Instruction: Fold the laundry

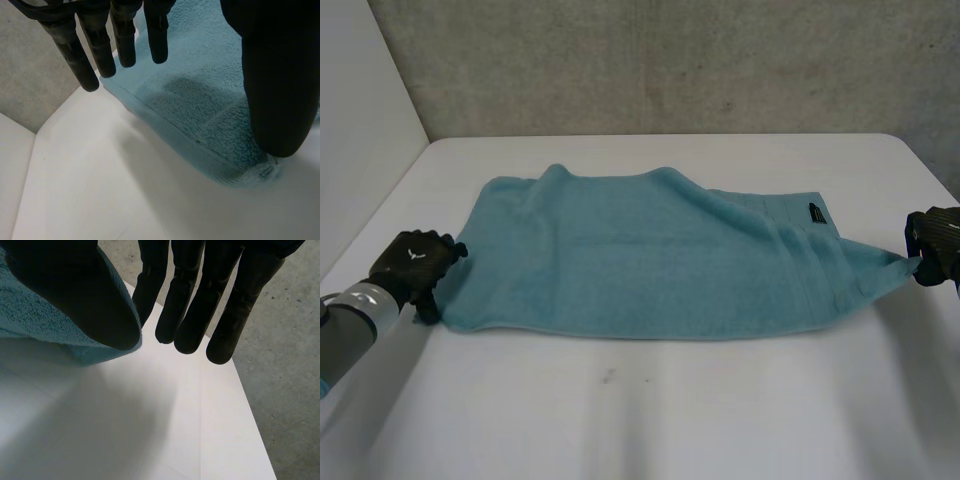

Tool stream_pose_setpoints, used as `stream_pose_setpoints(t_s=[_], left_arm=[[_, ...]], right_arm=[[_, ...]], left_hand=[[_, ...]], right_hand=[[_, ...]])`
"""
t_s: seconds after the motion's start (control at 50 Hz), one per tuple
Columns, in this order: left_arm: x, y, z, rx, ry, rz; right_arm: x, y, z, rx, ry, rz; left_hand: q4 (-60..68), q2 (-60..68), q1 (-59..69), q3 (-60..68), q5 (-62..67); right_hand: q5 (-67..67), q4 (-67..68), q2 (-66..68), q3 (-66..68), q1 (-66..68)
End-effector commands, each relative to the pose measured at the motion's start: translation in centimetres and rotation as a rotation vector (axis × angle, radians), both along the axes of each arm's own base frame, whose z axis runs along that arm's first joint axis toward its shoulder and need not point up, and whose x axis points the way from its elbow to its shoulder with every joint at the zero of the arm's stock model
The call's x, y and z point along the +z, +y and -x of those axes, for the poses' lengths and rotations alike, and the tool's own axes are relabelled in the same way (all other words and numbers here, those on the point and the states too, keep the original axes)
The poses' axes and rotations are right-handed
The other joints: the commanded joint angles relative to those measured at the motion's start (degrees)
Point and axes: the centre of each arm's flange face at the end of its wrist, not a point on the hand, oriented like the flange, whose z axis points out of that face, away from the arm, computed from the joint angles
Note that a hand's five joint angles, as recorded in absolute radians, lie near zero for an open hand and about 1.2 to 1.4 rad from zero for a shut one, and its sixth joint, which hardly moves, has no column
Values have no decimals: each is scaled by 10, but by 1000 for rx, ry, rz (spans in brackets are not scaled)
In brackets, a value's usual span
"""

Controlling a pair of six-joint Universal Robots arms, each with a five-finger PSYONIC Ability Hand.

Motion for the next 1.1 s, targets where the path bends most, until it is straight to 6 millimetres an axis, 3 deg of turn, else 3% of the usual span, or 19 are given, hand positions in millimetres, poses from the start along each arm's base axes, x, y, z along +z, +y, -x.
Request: stream_pose_setpoints(t_s=[0.02, 0.12, 0.24, 0.32, 0.42, 0.62, 0.76, 0.88, 0.98, 1.1], left_arm=[[-1, -3, 3, -9, 1, 4], [1, -3, 4, -9, 6, 8], [3, -4, 3, -1, 23, 9], [3, -4, 3, 1, 30, 3], [8, -1, 2, 5, 27, 15], [40, 17, -7, 41, 14, 70], [69, 36, -36, 165, -9, 83], [88, 61, -57, 262, 7, -6], [90, 76, -54, 254, 39, -98], [87, 79, -49, 204, 65, -133]], right_arm=[[0, 0, 0, -1, 1, 0], [0, 0, 0, -1, 1, 0], [0, 1, 0, 1, 0, -3], [0, 1, 0, 1, 0, -3], [-1, 1, 0, 2, -1, -8], [6, 6, -1, 25, 108, -20], [18, 28, 0, 82, 267, -165], [33, 64, -3, 155, 368, -313], [42, 82, -6, 198, 425, -328], [48, 81, -7, 201, 438, -296]], left_hand=[[205, 206, 202, 206, 206], [358, 359, 356, 360, 359], [439, 440, 437, 441, 440], [602, 602, 599, 603, 603], [602, 603, 600, 604, 603], [602, 603, 600, 604, 603], [602, 603, 600, 604, 603], [602, 603, 600, 604, 603], [602, 603, 600, 604, 603], [602, 603, 600, 604, 603]], right_hand=[[127, 116, 122, 119, 242], [127, 116, 122, 119, 242], [127, 116, 122, 119, 242], [127, 116, 122, 119, 242], [127, 116, 122, 119, 242], [127, 116, 122, 119, 242], [127, 116, 122, 119, 242], [127, 116, 122, 119, 242], [127, 116, 122, 119, 242], [127, 116, 122, 119, 242]])
